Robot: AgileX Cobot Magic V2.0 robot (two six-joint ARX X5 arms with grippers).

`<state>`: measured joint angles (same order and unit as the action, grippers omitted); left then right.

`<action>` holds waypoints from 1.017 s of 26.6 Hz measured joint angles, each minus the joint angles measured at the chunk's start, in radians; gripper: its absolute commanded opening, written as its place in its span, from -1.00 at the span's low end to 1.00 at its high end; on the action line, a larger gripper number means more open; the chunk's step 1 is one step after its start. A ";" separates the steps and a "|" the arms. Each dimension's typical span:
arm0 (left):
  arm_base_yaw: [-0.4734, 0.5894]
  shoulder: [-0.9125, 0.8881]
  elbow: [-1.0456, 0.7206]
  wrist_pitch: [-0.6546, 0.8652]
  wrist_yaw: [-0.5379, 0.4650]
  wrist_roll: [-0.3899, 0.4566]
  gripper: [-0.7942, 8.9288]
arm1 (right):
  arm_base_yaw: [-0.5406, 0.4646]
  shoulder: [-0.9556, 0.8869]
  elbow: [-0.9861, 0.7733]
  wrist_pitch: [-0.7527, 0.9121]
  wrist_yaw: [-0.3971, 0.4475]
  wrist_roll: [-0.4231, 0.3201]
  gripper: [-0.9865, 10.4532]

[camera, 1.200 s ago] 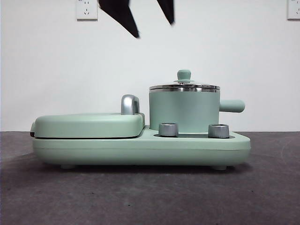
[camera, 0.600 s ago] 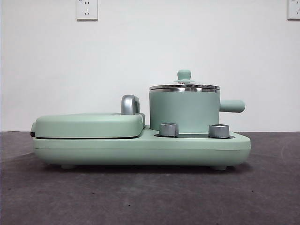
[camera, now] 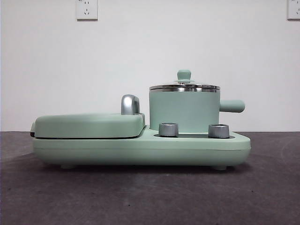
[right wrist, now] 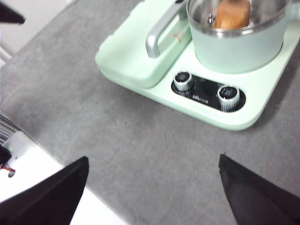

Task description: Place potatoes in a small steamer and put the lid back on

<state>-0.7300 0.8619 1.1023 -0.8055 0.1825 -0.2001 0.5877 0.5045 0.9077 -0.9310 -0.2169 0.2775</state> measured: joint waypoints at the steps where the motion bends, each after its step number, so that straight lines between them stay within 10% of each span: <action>1: 0.000 -0.045 -0.039 0.031 -0.002 -0.012 -0.11 | 0.000 0.000 0.000 0.009 0.000 0.000 -0.06; 5: -0.001 -0.161 -0.121 0.053 -0.050 -0.032 -0.85 | 0.000 0.000 0.000 0.032 -0.004 0.000 -0.37; 7: -0.001 -0.187 -0.130 0.047 -0.063 -0.034 -0.81 | 0.000 0.000 0.000 0.031 -0.028 -0.005 -0.81; 27: 0.001 -0.232 -0.171 0.067 -0.083 -0.036 -0.78 | 0.000 0.000 0.000 0.031 -0.043 -0.019 -0.80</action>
<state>-0.7292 0.6304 0.9310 -0.7383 0.0994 -0.2363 0.5877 0.5041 0.9073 -0.9005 -0.2596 0.2581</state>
